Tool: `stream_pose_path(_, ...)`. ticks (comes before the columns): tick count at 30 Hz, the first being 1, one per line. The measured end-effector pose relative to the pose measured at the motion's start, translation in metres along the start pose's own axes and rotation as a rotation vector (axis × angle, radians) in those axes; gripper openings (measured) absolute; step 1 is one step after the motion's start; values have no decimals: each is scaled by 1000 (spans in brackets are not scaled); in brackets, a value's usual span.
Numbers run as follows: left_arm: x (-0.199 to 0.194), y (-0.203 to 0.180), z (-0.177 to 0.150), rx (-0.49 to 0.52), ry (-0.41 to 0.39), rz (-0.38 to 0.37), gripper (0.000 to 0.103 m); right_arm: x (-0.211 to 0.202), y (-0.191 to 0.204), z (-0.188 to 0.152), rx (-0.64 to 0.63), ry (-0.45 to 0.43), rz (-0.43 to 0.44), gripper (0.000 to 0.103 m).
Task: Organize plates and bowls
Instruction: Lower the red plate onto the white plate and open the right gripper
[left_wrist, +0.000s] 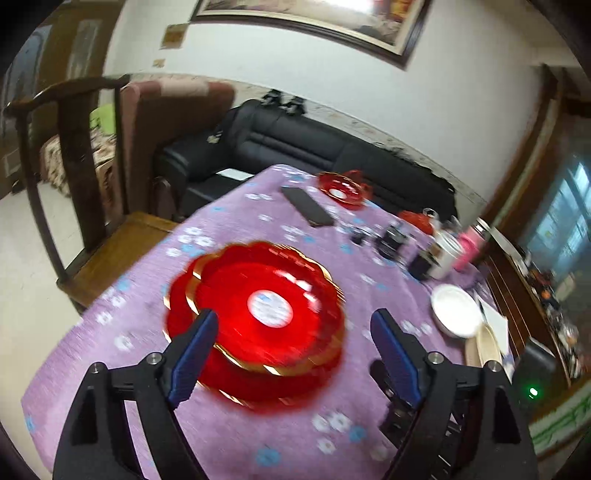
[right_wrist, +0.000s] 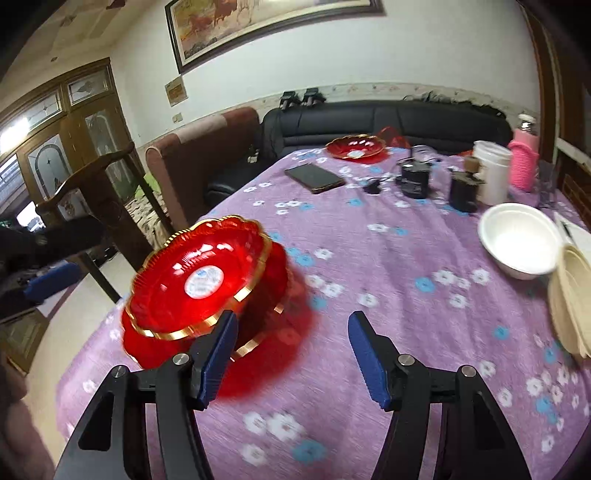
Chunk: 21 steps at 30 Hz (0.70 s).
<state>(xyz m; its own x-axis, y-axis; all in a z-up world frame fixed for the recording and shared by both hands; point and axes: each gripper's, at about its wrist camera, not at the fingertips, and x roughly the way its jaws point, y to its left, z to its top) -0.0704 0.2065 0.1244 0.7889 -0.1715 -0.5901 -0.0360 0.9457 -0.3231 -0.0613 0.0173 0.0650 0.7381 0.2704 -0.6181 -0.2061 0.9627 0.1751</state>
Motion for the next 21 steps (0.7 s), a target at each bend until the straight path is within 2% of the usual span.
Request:
stream_pose_path(6, 0, -35, -41, 70, 64, -63, 85, -19, -47, -21, 50, 32, -44, 69)
stream_pose_path(12, 4, -42, -63, 74, 108, -78, 85, -47, -119, -34, 144, 46, -179, 68)
stream_pose_path(17, 3, -37, -64, 74, 110, -70, 85, -127, -194, -48, 282, -81, -341, 68)
stream_pose_path(19, 3, -35, -64, 67, 106, -68, 85, -162, -228, -55, 343, -131, -451, 69)
stream_pose_path(21, 5, -34, -64, 57, 109, -74, 85, -185, -263, -62, 402, -133, -571, 73)
